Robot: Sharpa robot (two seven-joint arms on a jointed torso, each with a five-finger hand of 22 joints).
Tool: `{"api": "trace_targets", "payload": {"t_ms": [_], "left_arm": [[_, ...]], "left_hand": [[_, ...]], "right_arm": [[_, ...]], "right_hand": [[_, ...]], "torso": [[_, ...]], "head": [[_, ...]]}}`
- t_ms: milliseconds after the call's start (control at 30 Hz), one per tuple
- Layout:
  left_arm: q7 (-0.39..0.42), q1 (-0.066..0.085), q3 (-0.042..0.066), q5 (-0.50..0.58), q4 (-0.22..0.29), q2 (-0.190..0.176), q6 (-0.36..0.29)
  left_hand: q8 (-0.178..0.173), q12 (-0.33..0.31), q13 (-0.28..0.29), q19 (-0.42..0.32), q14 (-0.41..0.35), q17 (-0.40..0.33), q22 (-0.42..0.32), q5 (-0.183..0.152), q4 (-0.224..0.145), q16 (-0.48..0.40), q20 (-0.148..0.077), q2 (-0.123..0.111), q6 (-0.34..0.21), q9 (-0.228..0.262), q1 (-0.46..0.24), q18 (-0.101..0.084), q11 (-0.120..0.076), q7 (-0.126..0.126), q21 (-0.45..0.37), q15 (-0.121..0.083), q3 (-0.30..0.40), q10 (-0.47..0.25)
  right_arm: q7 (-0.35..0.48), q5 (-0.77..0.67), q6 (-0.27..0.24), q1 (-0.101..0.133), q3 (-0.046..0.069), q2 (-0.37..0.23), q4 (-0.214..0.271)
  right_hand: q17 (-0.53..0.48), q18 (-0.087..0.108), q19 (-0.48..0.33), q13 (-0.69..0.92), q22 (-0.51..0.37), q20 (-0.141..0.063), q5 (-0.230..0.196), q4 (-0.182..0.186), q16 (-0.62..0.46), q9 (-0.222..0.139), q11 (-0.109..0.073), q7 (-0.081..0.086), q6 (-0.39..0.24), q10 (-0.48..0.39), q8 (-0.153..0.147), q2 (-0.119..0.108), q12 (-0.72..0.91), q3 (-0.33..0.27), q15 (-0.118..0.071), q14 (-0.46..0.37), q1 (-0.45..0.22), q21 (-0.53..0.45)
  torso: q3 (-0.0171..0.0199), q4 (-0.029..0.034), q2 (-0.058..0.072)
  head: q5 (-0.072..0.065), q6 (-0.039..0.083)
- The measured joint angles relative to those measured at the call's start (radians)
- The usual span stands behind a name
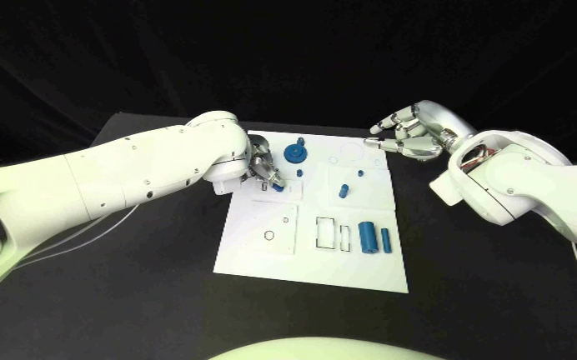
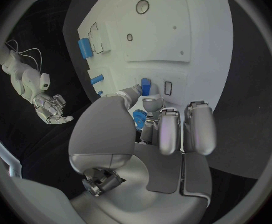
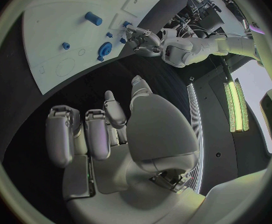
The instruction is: Assemble the parts on the task board
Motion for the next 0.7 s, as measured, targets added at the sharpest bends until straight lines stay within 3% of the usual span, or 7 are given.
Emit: {"api": "trace_targets", "payload": {"t_ms": [700], "left_arm": [[-0.001, -0.002, -0.001, -0.010, 0.005, -0.004, -0.014]], "left_hand": [[0.005, 0.000, 0.001, 0.000, 0.000, 0.001, 0.003, 0.001, -0.007, 0.000, 0.000, 0.000, 0.000, 0.005, -0.007, 0.000, 0.000, 0.000, 0.000, 0.000, 0.007, 0.000]], "right_arm": [[0.000, 0.000, 0.000, -0.003, 0.000, 0.001, -0.002]], "right_hand": [[0.000, 0.000, 0.000, 0.000, 0.000, 0.000, 0.000, 0.000, 0.000, 0.001, 0.000, 0.000, 0.000, 0.000, 0.000, 0.000, 0.000, 0.000, 0.000, 0.000, 0.000, -0.004]], "torso": [[-0.0004, 0.0007, 0.000]], "head": [[0.001, 0.002]]}}
